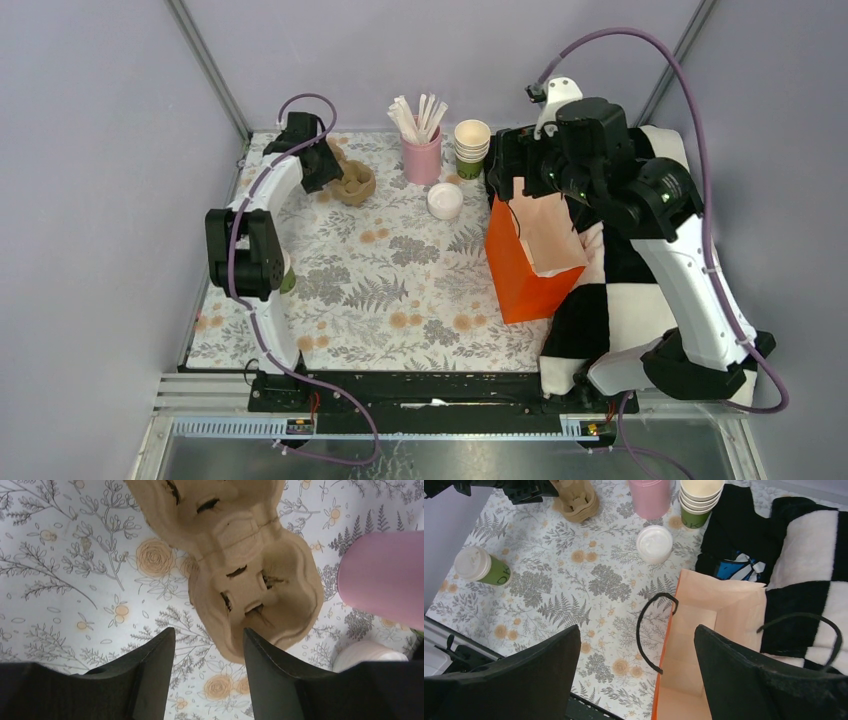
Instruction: Pack the takeout coffee
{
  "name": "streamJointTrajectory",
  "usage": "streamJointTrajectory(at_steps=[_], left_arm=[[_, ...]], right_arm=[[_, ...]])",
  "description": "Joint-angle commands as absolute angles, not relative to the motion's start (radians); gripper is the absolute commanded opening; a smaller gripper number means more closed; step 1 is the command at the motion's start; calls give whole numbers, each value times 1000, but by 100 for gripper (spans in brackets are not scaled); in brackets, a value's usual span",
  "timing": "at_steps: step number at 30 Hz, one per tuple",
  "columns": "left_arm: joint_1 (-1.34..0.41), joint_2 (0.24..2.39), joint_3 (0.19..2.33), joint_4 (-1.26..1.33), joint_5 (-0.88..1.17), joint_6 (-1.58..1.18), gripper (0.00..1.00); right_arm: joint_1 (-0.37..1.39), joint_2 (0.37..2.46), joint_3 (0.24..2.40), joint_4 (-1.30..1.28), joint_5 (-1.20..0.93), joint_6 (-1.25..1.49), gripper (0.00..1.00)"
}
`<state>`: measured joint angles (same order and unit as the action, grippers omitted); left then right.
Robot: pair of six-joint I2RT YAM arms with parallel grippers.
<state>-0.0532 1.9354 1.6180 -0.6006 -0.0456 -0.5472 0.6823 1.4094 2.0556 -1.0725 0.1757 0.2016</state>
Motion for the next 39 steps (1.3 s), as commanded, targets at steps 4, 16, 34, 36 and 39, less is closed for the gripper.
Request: streamJointTrajectory(at_steps=[4,16,34,36,39], left_arm=[[-65,2024,1724,-563,-84,-532,52],[-82,2100,1831,-611,-140,-508,31],[-92,2104,1833,-619,-141,-481,10],[-94,2081,1821,-604,-144,-483,4],[-93,2040,1785,-577,-158,-489,0]], right_arm=[[679,1356,2027,-1060,250,174,91],[678,1374,2011,-1053,243,145,91],[678,1385,2008,-1048,241,128,91],[678,1384,2011,-1049,241,130,91],[679,1382,2011,-1048,241,133,91]])
